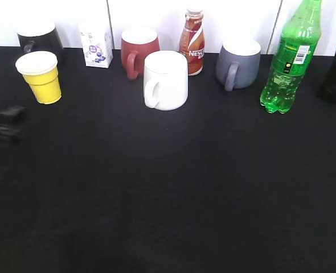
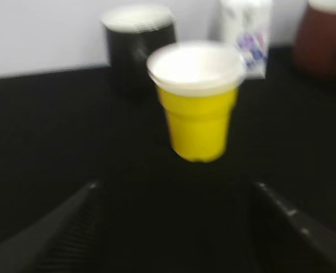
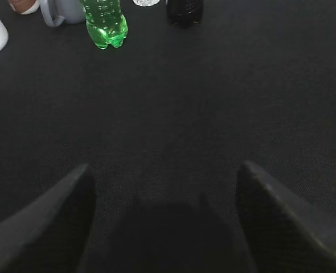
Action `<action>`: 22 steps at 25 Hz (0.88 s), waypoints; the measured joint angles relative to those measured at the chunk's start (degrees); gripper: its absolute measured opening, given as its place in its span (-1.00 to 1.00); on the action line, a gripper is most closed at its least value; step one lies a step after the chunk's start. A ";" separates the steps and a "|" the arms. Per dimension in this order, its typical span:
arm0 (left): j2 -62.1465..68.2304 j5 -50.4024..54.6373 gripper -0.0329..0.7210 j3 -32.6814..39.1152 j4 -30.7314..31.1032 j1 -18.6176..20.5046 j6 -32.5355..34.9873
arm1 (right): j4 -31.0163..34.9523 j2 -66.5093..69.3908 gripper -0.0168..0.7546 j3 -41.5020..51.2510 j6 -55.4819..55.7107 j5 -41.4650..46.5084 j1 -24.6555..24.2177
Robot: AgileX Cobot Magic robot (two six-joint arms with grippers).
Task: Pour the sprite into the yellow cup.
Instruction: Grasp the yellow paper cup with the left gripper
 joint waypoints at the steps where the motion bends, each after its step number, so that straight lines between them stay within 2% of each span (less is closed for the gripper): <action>1: 2.82 -0.61 0.89 -2.21 0.00 -0.30 0.00 | 0.00 0.00 0.56 0.00 0.00 0.00 0.00; 5: 12.61 -5.01 0.92 -11.91 -0.15 -0.35 0.00 | 0.00 0.00 0.56 0.00 0.00 0.00 0.00; 10: 22.86 -5.32 0.92 -22.75 -0.49 -0.35 0.00 | 0.00 0.00 0.56 0.00 0.00 0.00 0.00; 17: 31.57 -7.12 0.82 -31.95 -0.61 -0.06 0.00 | 0.00 0.00 0.56 0.00 0.00 0.00 0.00; 19: 32.86 -8.96 0.70 -33.23 -0.61 -0.06 0.00 | 0.00 0.00 0.56 0.00 0.00 0.00 0.00; 22: 33.38 -12.51 0.33 -33.23 -0.61 -0.06 0.00 | 0.05 0.00 0.56 0.00 0.00 0.00 0.00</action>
